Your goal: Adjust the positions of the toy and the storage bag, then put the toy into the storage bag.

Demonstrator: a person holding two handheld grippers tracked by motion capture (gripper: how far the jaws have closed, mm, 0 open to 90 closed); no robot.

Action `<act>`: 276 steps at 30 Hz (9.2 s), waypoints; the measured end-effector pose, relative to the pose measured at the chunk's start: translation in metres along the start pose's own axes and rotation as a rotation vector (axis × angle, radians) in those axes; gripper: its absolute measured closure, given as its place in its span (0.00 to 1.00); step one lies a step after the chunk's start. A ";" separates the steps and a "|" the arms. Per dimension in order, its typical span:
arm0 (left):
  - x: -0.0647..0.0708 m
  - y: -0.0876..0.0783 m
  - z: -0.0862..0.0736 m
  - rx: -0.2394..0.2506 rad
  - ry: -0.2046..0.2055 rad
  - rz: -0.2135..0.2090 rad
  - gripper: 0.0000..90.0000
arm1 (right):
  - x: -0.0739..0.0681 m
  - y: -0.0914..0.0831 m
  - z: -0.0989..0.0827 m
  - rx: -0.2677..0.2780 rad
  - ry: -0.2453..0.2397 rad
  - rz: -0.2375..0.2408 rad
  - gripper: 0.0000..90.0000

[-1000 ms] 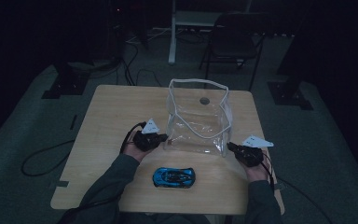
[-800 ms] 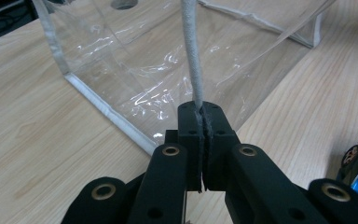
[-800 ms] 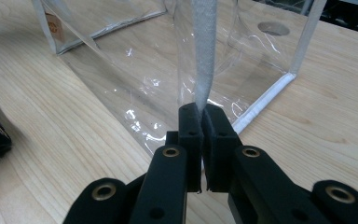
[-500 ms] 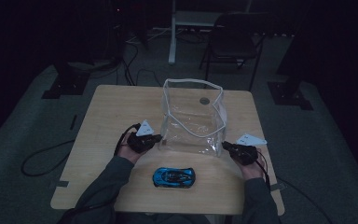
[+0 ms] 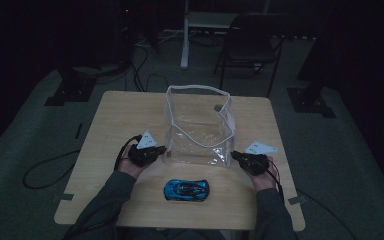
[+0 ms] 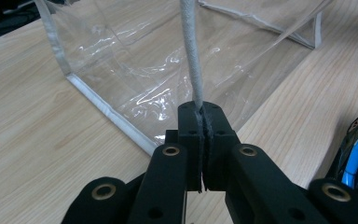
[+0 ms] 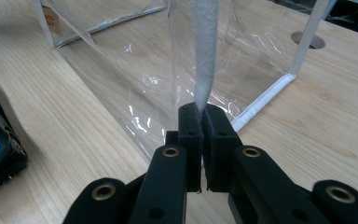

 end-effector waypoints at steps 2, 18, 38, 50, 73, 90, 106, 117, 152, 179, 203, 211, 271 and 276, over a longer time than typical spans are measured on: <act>-0.001 -0.003 -0.002 0.003 -0.006 0.006 0.98 | -0.002 0.002 0.001 -0.004 -0.001 0.007 0.97; -0.013 -0.025 -0.014 0.013 -0.045 0.054 0.98 | -0.015 0.025 0.011 -0.006 -0.020 0.059 0.97; -0.011 -0.036 -0.018 0.011 -0.040 0.067 0.98 | -0.025 0.031 0.014 -0.013 -0.036 0.085 0.97; -0.005 -0.039 -0.020 0.020 -0.048 0.050 0.98 | -0.027 0.024 0.012 -0.005 -0.033 0.091 0.97; 0.013 -0.074 -0.029 0.045 -0.108 0.063 0.54 | -0.049 -0.004 0.011 -0.028 -0.116 0.085 0.73; 0.067 -0.052 -0.048 0.008 -0.073 -0.129 0.33 | -0.100 -0.009 -0.021 -0.087 -0.079 0.262 0.43; 0.092 -0.030 -0.071 -0.098 -0.020 -0.151 0.27 | -0.126 0.016 -0.034 -0.187 -0.122 0.347 0.28; 0.084 -0.020 -0.073 -0.152 0.001 -0.121 0.30 | -0.128 0.030 -0.034 -0.199 -0.149 0.350 0.40; 0.061 -0.030 -0.059 -0.023 -0.045 -0.080 0.31 | -0.117 0.033 -0.032 -0.200 -0.154 0.313 0.40; 0.089 0.001 -0.034 -0.082 0.109 -0.262 0.22 | -0.095 0.025 -0.030 -0.197 -0.143 0.258 0.49; 0.097 0.059 -0.022 -0.191 0.190 -0.401 0.18 | -0.093 0.033 -0.028 -0.155 -0.057 0.288 0.53; 0.098 0.064 -0.024 -0.231 0.207 -0.405 0.18 | -0.100 0.041 -0.031 -0.186 -0.089 0.305 0.52; 0.095 0.074 -0.016 -0.283 0.229 -0.432 0.24 | -0.109 0.033 -0.015 -0.068 -0.137 0.439 0.75; 0.096 0.061 -0.015 -0.187 0.219 -0.438 0.26 | -0.112 0.027 -0.008 -0.025 -0.144 0.458 0.74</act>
Point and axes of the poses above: each handheld gripper's, and its own axes: y roughly forward along the jaws, z roughly out of its top, x roughly to its right, the point moved 2 cm from there along y, roughly forward along the jaws, and after that the axes turned 12 degrees about x, right-handed, at the moved point
